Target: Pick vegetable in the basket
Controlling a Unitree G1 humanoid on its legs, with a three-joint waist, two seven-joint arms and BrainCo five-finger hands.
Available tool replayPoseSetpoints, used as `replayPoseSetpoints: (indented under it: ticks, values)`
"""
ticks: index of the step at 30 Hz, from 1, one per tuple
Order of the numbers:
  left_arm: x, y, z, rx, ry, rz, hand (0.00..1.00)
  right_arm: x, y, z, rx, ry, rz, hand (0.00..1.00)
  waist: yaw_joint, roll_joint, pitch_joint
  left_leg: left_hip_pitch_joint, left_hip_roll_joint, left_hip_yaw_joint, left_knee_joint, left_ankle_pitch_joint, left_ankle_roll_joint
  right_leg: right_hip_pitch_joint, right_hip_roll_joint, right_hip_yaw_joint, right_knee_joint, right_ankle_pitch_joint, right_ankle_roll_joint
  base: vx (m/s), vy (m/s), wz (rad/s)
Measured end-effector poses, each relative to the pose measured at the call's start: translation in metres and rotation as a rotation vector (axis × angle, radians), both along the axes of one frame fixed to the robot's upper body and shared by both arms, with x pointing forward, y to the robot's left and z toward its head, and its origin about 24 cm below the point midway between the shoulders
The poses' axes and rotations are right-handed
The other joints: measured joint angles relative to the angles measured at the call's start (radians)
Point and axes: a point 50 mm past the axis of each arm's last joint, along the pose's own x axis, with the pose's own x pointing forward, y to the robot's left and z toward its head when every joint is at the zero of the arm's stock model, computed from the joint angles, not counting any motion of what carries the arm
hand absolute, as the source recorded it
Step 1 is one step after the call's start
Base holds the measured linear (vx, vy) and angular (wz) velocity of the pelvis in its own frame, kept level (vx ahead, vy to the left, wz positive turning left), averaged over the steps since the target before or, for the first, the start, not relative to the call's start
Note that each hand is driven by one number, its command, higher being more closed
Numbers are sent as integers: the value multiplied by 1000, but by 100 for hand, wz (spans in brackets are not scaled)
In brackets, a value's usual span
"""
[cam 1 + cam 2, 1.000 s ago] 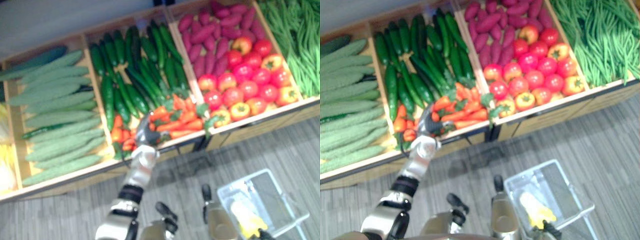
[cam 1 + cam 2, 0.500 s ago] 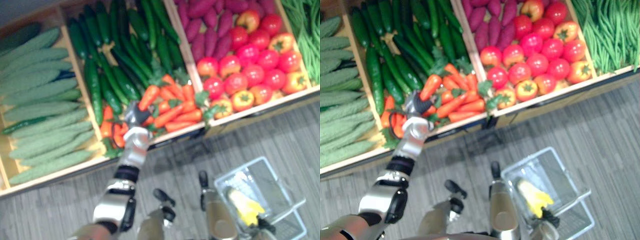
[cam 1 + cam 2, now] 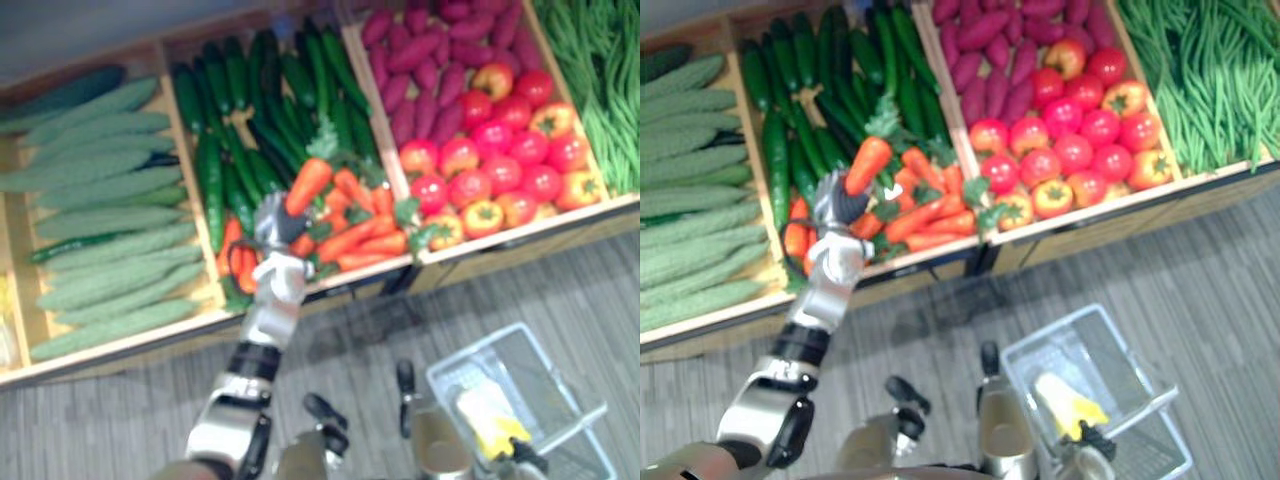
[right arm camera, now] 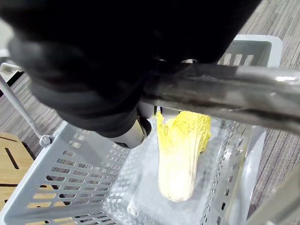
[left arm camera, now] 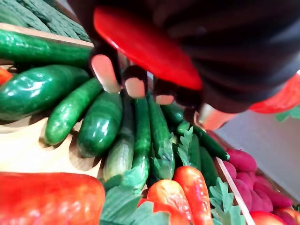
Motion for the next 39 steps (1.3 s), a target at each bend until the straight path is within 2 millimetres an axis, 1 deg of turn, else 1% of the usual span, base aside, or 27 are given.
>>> replayPoseSetpoints:
  ticks: [4, 8, 10, 11, 12, 13, 14, 16, 18, 19, 20, 21, 22, 23, 24, 25, 26, 27, 28, 29, 30, 31, 32, 33, 34, 36, 39]
  values:
    - [-14, -3, -14, -25, 17, -18, 100, -15, 2, -7, 23, 50, -22, 100, 1, 2, -68, 5, 2, -11, -2, 0, 0, 20, 3, -13, -19, 0, 0, 15, -19, 9]
    - [-24, 0, -23, -35, 29, -17, 100, -21, 4, -11, 40, 79, -27, 100, 0, 1, -96, 36, 5, -12, -2, -2, -3, 59, 11, -8, -43, 4, -6, -1, -9, -6]
    - [-35, 6, -27, -38, 24, -11, 100, -19, 4, -12, 42, 87, -11, 100, 3, -7, -99, 44, 23, -12, 64, -32, 0, 76, 32, 31, -65, 16, -12, -1, -47, -50]
    - [-44, 16, -33, -38, 33, 10, 100, -13, 6, -12, 42, 87, 21, 100, 15, -17, -103, 18, 55, -73, 182, -71, 41, 77, 42, 82, -66, 25, -22, -6, -88, -117]
    - [-56, 27, -42, -49, 50, 45, 100, -4, 6, -10, 29, 81, 79, 100, 29, -23, -105, -35, 72, -223, 306, -117, 76, 72, 50, 147, -65, 34, -26, -12, -89, -139]
    - [-63, 31, -47, -58, 63, 62, 100, 2, 3, -8, 14, 71, 106, 100, 38, -19, -106, -59, 61, -334, 347, -153, 68, 64, 54, 185, -65, 38, -24, -22, 36, -189]
    - [-77, 35, -58, -71, 96, 79, 100, 11, -6, -3, -25, 68, 173, 100, 59, -4, -111, -76, 9, -559, 369, -212, 27, 44, 81, 260, -66, 47, -21, -39, 109, -168]
    - [-90, 29, -77, -102, 172, 67, 100, 24, -16, 7, -94, 43, 268, 100, 58, 31, -128, -38, -33, -779, 314, -276, -10, 33, 131, 345, -82, 74, -4, -37, 191, -164]
    - [-90, 22, -77, -115, 172, 40, 100, 31, -12, 14, -126, 8, 303, 100, 52, 32, -130, -1, -34, -727, 253, -285, -23, 25, 130, 367, -91, 89, 8, -46, 146, -84]
    - [-90, 13, -77, -105, 176, -16, 100, 42, 3, 24, -154, -52, 376, 100, 50, -18, -133, 16, -50, -637, 204, -281, -20, -18, 125, 421, -76, 107, 28, -94, 100, -69]
    - [-90, 12, -77, -103, 178, -22, 100, 44, 6, 26, -157, -68, 385, 100, 52, -26, -134, 16, -52, -628, 204, -281, -20, -23, 120, 431, -76, 109, 29, -150, 143, -90]
    - [-90, 8, -78, -99, 189, -44, 100, 50, 13, 35, -180, -115, 405, 100, 51, -56, -135, 13, -59, -593, 207, -279, -15, -42, 111, 442, -74, 118, 31, -131, 103, -85]
    - [-90, 4, -78, -88, 194, -72, 100, 57, 17, 45, -209, -163, 421, 100, 57, -88, -136, 11, -71, -530, 218, -275, -3, -81, 72, 355, -46, 114, -18, -131, 103, -84]
    - [-90, 3, -79, -90, 196, -77, 100, 58, 17, 46, -213, -171, 424, 100, 59, -89, -135, 10, -70, -514, 218, -271, 4, -91, 60, 313, -32, 105, -34, -136, 81, -86]
    - [-91, 2, -80, -94, 205, -89, 100, 65, 17, 54, -235, -205, 433, 100, 58, -85, -133, 20, -68, -465, 202, -270, 11, -155, 10, 126, 101, 54, -108, -67, 34, -59]
    - [-92, 2, -81, -95, 213, -88, 100, 67, 17, 56, -245, -214, 440, 100, 57, -87, -134, 35, -71, -443, 197, -270, 12, -176, -20, 42, 180, 36, -127, -4, 79, -93]
    - [-97, 7, -87, -93, 241, -78, 100, 69, 19, 61, -272, -225, 471, 100, 51, -94, -136, 57, -87, -404, 217, -278, 14, -180, -66, -113, 261, 32, -135, 55, 68, -133]
    - [-103, 17, -93, -98, 273, -40, 100, 79, 26, 68, -293, -264, 535, 100, 48, -87, -135, 51, -83, -378, 260, -279, 28, -181, -68, -206, 256, 81, -198, -20, 34, -172]
    - [-104, 23, -95, -90, 287, -30, 100, 87, 33, 74, -315, -294, 586, 100, 53, -91, -132, 42, -91, -377, 257, -293, 51, -162, -30, -203, 146, 152, -204, -194, 16, -218]
    - [-106, 26, -96, -101, 289, -16, 100, 97, 37, 79, -337, -317, 630, 100, 83, -50, -152, 34, -94, -367, 179, -277, 72, -111, 27, -169, -38, 269, -190, -248, 14, -249]
    - [-105, 27, -93, -107, 273, -15, 100, 111, 41, 90, -376, -367, 671, 100, 98, -35, -149, 53, -79, -234, 135, -242, 68, -112, -13, -361, 138, 48, -202, -169, 44, -231]
    - [-105, 27, -92, -109, 273, -14, 100, 115, 44, 93, -384, -377, 700, 100, 98, -46, -150, 59, -91, -189, 133, -237, 75, -101, -64, -440, 207, -37, -182, -85, 0, -217]
    - [-107, 26, -95, -119, 282, -15, 100, 124, 52, 97, -398, -398, 759, 100, 105, -47, -151, 70, -94, -120, 133, -237, 75, -58, -119, -548, 253, -116, -137, -37, -40, -185]
    - [-111, 25, -99, -130, 300, -12, 100, 131, 61, 101, -400, -421, 805, 100, 109, -44, -150, 79, -85, -52, 135, -237, 75, -30, -128, -589, 214, -134, -98, -34, -78, -188]
    - [-112, 25, -102, -134, 314, -12, 100, 133, 66, 102, -388, -429, 829, 100, 117, -41, -149, 84, -76, -18, 140, -237, 74, -32, -109, -584, 190, -117, -94, -2, -136, -161]
    - [-115, 18, -112, -143, 365, -39, 100, 123, 71, 96, -360, -406, 873, 100, 118, -35, -153, 119, -29, 55, 174, -229, 61, 24, -3, -517, 46, -45, -141, 48, -203, -116]
    - [-117, 6, -121, -160, 397, -82, 100, 110, 72, 97, -364, -405, 903, 100, 113, -38, -157, 142, 19, 103, 245, -229, 60, 82, 63, -454, -54, -7, -158, 67, -167, -79]
